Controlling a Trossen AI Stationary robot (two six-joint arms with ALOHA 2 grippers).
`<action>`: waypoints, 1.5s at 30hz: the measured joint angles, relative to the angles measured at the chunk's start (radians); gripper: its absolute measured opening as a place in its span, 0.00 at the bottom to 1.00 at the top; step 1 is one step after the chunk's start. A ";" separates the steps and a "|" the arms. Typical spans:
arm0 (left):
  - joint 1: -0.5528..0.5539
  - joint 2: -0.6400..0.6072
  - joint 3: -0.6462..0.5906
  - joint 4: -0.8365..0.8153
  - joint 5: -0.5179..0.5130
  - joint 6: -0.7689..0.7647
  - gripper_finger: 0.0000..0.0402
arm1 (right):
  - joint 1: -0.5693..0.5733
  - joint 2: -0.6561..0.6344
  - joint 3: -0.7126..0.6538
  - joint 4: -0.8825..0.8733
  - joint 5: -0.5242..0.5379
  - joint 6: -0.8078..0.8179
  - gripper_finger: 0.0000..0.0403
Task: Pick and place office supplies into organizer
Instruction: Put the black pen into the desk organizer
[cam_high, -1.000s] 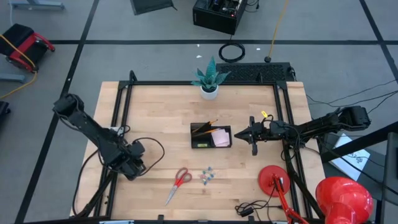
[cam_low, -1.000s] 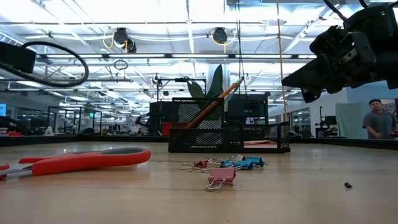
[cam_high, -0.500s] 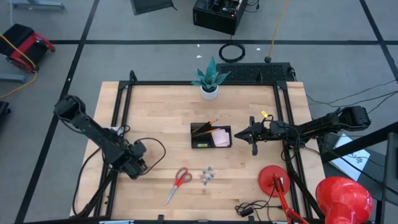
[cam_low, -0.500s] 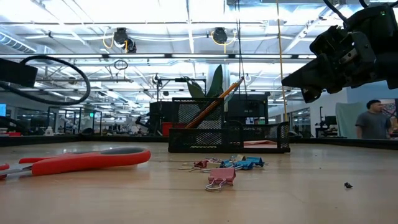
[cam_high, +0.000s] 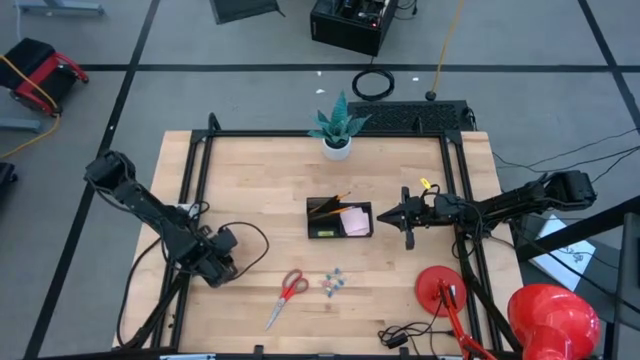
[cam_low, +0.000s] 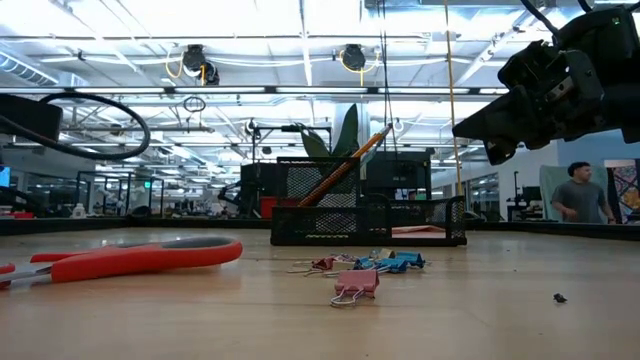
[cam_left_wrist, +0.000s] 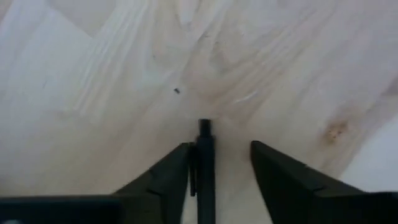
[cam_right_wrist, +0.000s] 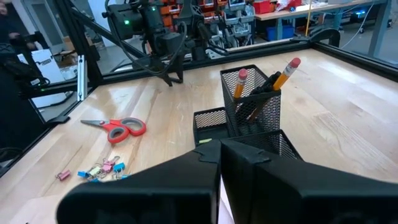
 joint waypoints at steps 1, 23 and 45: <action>0.000 0.000 0.000 0.005 0.000 0.008 0.37 | 0.000 0.000 0.000 0.000 0.000 0.000 0.01; 0.026 0.006 0.130 0.296 -0.288 0.502 0.06 | 0.000 0.000 0.000 0.012 0.000 0.000 0.01; 0.535 0.119 0.162 1.525 -0.201 1.597 0.08 | 0.000 0.000 0.000 0.024 0.000 -0.010 0.01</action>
